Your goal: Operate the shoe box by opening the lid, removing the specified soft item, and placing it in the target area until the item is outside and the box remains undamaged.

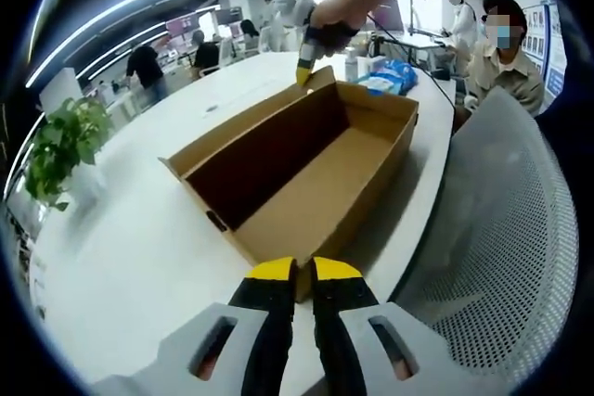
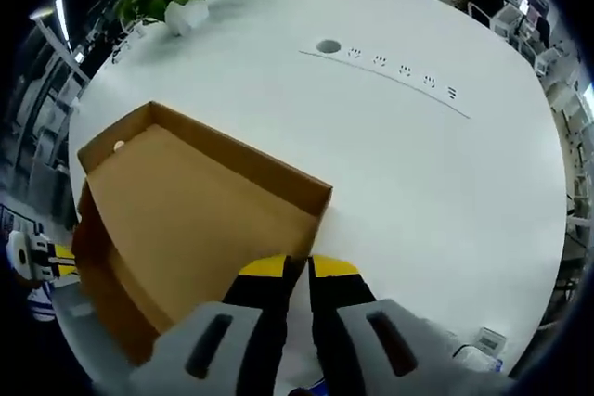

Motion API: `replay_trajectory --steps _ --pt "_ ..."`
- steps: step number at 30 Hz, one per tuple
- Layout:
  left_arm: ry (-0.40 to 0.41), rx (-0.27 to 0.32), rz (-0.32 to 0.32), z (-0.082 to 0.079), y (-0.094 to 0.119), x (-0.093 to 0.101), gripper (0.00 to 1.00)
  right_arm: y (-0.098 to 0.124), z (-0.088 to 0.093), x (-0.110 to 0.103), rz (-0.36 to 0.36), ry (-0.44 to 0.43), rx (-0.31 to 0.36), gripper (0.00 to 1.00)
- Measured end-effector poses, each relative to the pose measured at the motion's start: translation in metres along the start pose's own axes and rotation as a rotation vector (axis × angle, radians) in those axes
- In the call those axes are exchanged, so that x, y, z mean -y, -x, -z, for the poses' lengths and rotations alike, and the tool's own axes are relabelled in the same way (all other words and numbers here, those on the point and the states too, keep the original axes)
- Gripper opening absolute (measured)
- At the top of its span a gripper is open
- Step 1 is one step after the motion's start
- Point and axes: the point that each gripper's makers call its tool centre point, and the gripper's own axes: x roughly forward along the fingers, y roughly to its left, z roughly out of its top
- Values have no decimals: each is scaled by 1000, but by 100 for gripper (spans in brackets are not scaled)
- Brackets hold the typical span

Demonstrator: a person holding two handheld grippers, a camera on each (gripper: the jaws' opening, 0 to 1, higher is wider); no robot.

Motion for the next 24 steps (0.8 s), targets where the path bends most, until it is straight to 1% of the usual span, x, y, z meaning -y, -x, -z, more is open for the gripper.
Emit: replay_trajectory --steps 5,7,8,10,13,14,18,24 --pt "8 0 4 0 0 0 3 2 -2 0 5 17 12 2" --pt "12 -4 6 0 0 0 2 4 -3 -1 8 37 21 2" --pt "12 -4 9 0 0 0 2 7 -5 -2 8 56 37 2" --pt "18 -9 10 0 0 0 2 9 -6 -1 9 59 48 1" --pt "24 -17 10 0 0 0 2 16 -9 -3 6 90 87 1" --pt "27 -19 9 0 0 0 2 17 -9 -3 6 88 90 1" --pt "31 -24 9 0 -1 1 2 27 -16 -3 9 87 140 0" --pt "47 -30 8 0 -1 1 2 41 -19 -6 14 97 200 0"
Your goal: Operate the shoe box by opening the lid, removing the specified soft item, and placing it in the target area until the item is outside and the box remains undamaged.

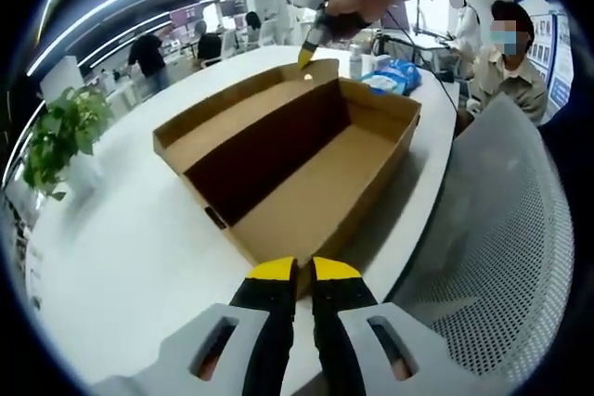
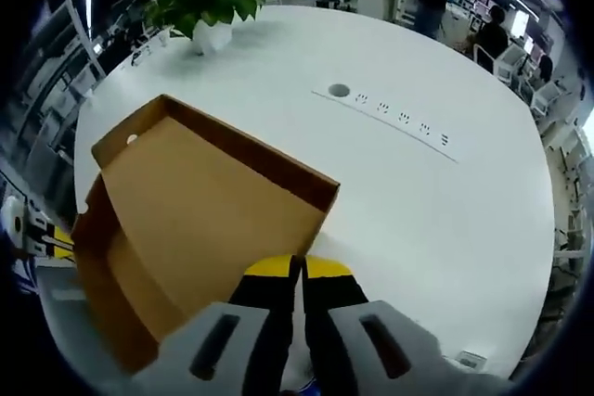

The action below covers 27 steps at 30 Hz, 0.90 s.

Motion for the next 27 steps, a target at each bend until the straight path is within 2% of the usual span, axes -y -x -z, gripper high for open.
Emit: replay_trajectory --steps 9,17,24,27 --pt "7 -4 -1 -1 0 0 2 23 -11 -7 4 43 121 0" --pt "15 -3 -2 -1 0 0 2 37 -4 -9 9 81 196 0" --pt "19 -6 -4 0 0 1 2 46 -9 -15 22 139 259 0" --pt "22 -8 -4 -1 0 1 2 53 -15 -18 20 158 308 0"
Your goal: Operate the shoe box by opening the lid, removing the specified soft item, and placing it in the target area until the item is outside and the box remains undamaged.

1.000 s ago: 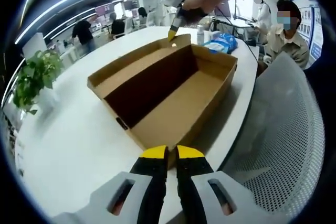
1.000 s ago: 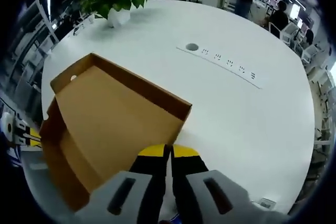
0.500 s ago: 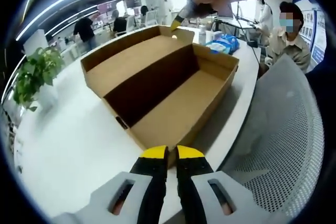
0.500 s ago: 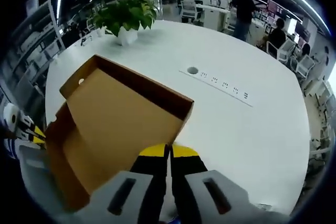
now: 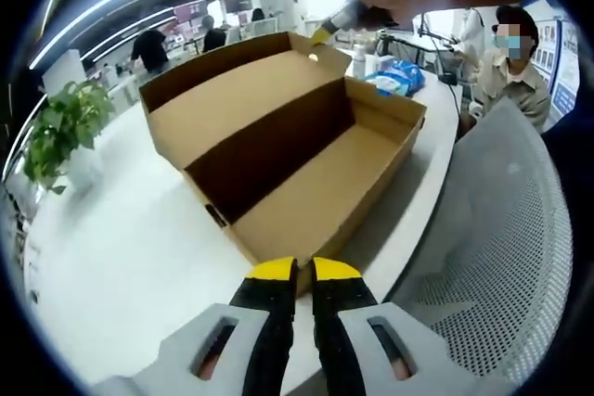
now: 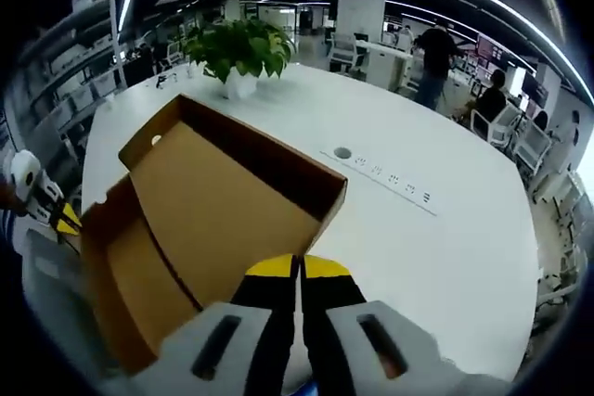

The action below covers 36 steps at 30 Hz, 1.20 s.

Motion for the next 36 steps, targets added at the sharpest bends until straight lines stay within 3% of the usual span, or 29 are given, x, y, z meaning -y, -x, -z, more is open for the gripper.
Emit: replay_trajectory --steps 17,36 --pt "9 4 -8 -1 0 -2 2 28 -5 -16 33 50 123 0" --pt "11 12 -12 -1 0 -2 2 54 1 -33 56 13 152 0"
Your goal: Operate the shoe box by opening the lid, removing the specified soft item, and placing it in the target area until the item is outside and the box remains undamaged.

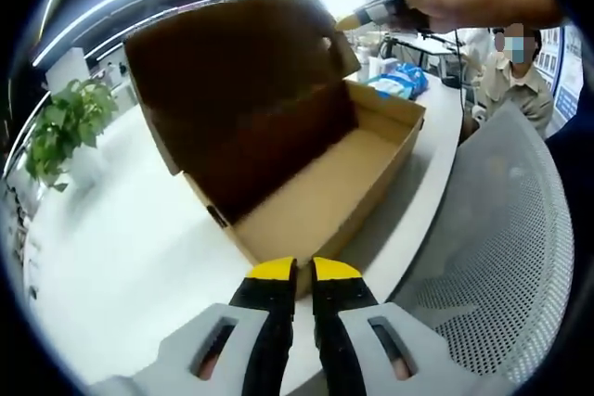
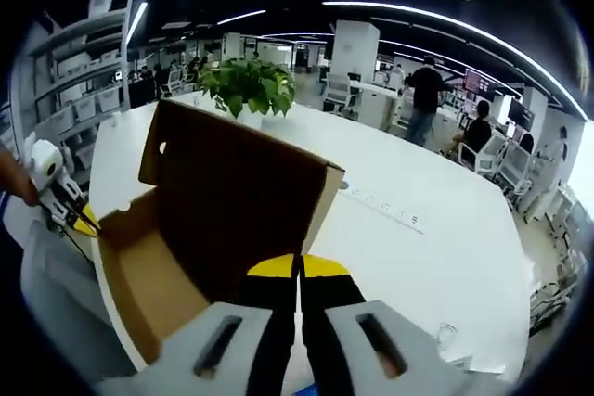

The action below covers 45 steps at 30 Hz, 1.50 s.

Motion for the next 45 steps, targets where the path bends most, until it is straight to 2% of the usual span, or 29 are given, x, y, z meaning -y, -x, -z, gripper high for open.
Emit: replay_trajectory --steps 21,36,45 --pt "0 14 5 -1 0 1 3 31 19 -25 41 -68 7 0" --pt "25 30 16 -2 1 1 4 37 29 -33 57 -125 -7 0" --pt "49 45 24 -3 2 3 4 39 43 -40 46 -158 -34 0"
